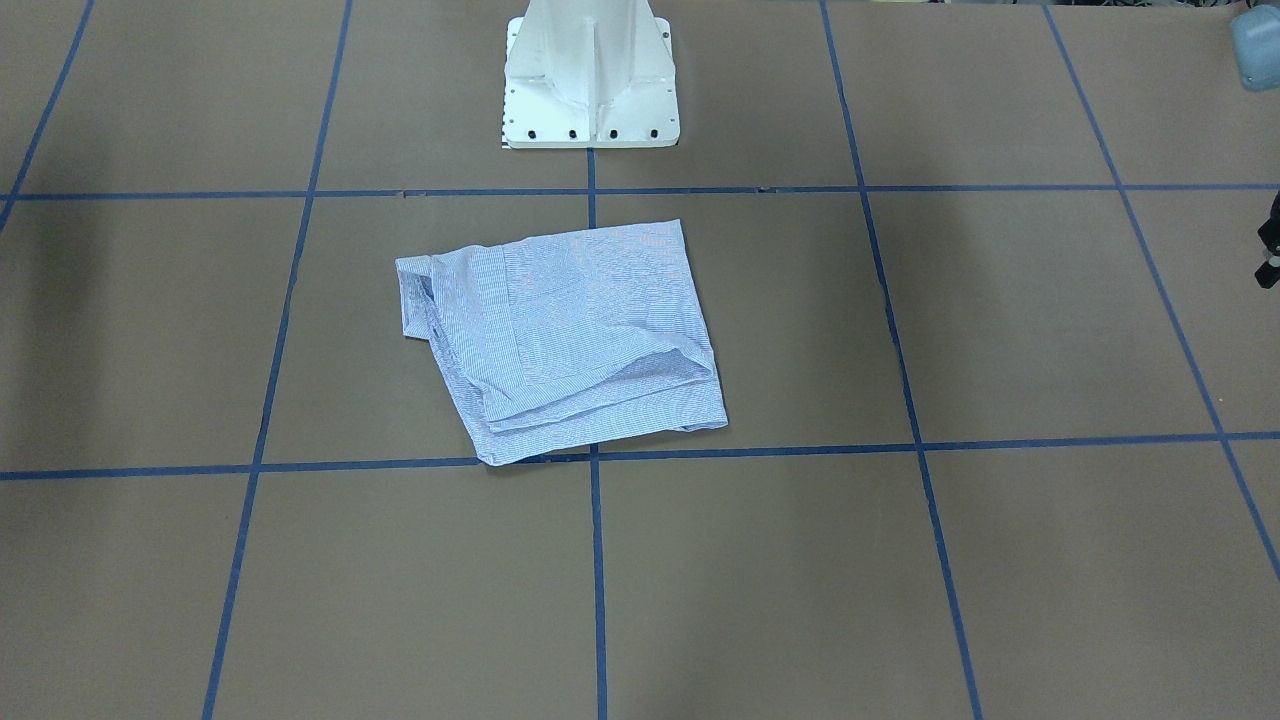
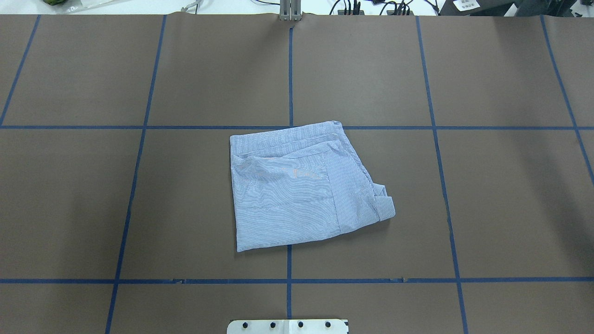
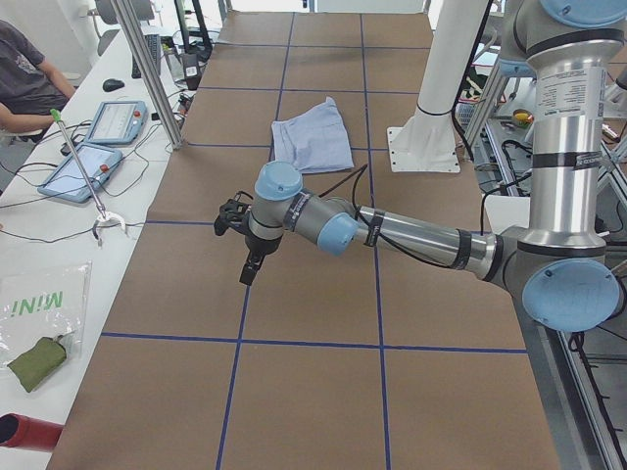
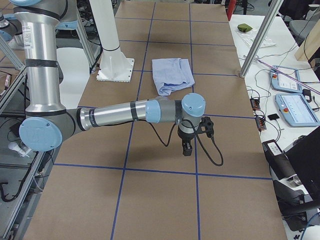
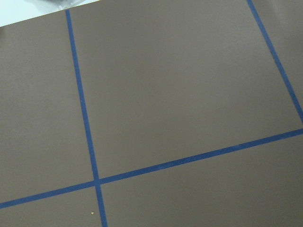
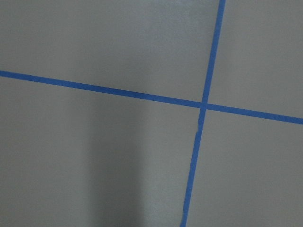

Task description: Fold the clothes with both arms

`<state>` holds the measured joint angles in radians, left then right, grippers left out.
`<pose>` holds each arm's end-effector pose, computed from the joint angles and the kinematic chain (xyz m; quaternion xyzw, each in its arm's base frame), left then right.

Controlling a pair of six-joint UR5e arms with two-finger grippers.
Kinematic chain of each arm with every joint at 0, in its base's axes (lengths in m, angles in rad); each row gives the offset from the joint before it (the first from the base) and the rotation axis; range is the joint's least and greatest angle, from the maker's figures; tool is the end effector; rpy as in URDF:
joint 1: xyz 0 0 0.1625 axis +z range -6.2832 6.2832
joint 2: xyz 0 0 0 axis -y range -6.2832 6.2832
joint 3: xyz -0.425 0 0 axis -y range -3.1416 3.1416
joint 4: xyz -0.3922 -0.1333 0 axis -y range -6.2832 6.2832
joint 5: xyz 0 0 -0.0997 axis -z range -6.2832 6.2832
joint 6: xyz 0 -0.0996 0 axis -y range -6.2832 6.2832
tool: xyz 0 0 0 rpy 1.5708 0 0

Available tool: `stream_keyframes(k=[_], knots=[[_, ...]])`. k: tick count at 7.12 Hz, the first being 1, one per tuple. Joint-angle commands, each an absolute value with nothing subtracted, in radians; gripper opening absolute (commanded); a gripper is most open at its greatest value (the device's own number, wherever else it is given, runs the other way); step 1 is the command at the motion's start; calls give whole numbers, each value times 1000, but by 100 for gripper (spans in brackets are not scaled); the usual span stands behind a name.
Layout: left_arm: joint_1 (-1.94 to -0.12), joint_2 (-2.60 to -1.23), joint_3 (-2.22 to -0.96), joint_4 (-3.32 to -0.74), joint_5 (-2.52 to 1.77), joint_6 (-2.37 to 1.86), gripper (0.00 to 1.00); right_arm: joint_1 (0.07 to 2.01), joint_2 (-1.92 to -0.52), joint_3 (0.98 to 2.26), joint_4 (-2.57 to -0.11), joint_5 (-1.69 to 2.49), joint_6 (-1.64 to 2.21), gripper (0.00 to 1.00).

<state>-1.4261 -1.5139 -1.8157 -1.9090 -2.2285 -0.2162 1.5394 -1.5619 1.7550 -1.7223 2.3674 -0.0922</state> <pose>-0.0014 -0.4923 0.5316 0.1862 0.3510 0.0513 0.9163 0.0466 -0.4929 0.5776 0.0309 -0.3870 -0.0650 0.9193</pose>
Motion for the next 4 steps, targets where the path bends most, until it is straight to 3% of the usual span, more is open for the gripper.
stream_keyframes(k=[1, 4], knots=[[-1431, -1503, -1754, -1944, -2224, -213, 100, 1574, -1583, 1752, -1721, 2335, -94, 100], [-1430, -1505, -1713, -1886, -2152, -206, 100, 1574, -1583, 1723, -1724, 2321, -83, 100]])
